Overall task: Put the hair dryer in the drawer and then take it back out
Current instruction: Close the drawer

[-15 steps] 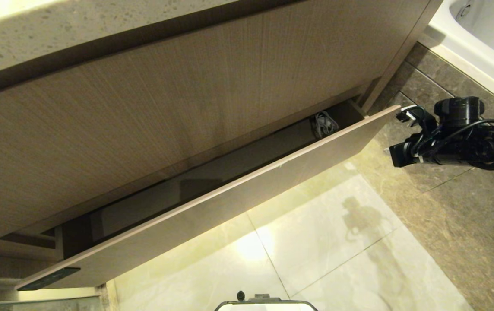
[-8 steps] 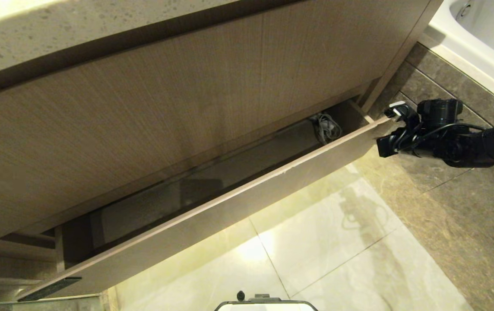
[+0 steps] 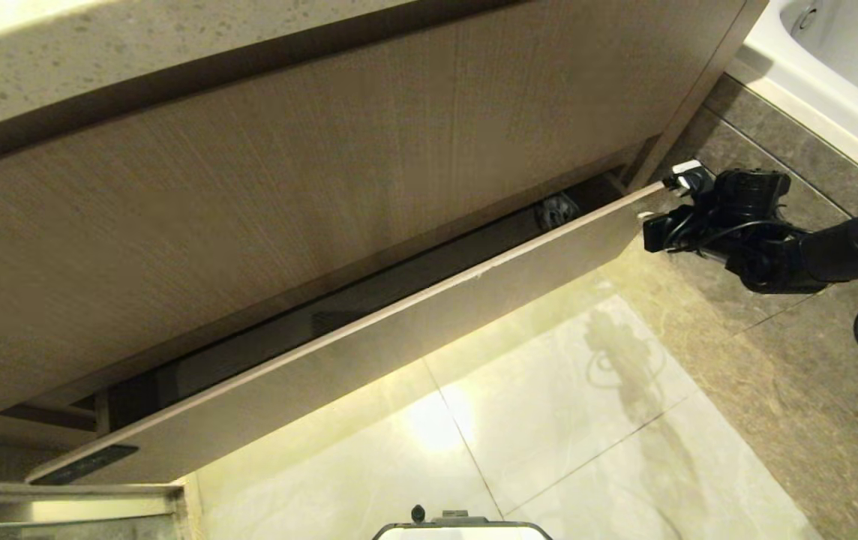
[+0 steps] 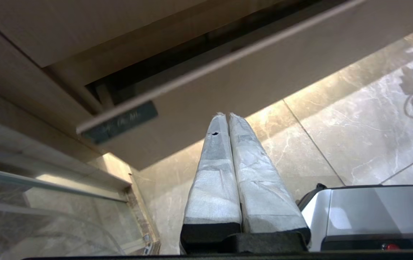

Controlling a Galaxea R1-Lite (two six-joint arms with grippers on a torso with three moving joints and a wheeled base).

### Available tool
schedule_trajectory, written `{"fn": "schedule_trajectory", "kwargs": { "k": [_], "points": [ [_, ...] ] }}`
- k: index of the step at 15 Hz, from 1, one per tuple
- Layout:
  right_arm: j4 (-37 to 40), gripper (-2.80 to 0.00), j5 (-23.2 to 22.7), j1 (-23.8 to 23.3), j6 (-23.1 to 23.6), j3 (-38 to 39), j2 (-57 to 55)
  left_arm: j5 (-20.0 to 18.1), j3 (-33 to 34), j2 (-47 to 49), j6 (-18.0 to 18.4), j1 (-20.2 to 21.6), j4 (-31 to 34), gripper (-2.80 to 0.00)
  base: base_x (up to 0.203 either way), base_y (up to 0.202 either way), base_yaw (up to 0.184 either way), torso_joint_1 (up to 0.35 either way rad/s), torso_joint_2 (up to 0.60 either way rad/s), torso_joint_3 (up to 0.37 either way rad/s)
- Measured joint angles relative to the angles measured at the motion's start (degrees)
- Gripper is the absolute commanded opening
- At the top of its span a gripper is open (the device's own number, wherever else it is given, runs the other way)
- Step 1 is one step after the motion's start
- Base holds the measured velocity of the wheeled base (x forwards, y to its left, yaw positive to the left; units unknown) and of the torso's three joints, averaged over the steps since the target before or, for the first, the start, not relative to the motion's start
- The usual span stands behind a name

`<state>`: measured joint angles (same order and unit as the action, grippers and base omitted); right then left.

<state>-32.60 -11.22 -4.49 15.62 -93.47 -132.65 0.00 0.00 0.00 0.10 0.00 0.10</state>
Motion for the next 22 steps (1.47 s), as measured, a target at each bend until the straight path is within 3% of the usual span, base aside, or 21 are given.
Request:
{"fn": "schedule_trajectory", "kwargs": {
  "k": [18, 22],
  "points": [
    [1.07, -2.80, 0.54, -1.04, -0.85, -7.33, -6.13, 0.00, 0.00, 0.00, 0.01, 0.00, 0.00, -2.80, 0.000, 0.000, 0.000, 0.000, 0.00, 0.000],
    [9.41, -2.80, 1.76, -1.54, -2.93, -4.09, -2.59, 0.00, 0.00, 0.00, -0.01, 0.00, -0.02, -2.80, 0.000, 0.000, 0.000, 0.000, 0.00, 0.000]
  ]
}}
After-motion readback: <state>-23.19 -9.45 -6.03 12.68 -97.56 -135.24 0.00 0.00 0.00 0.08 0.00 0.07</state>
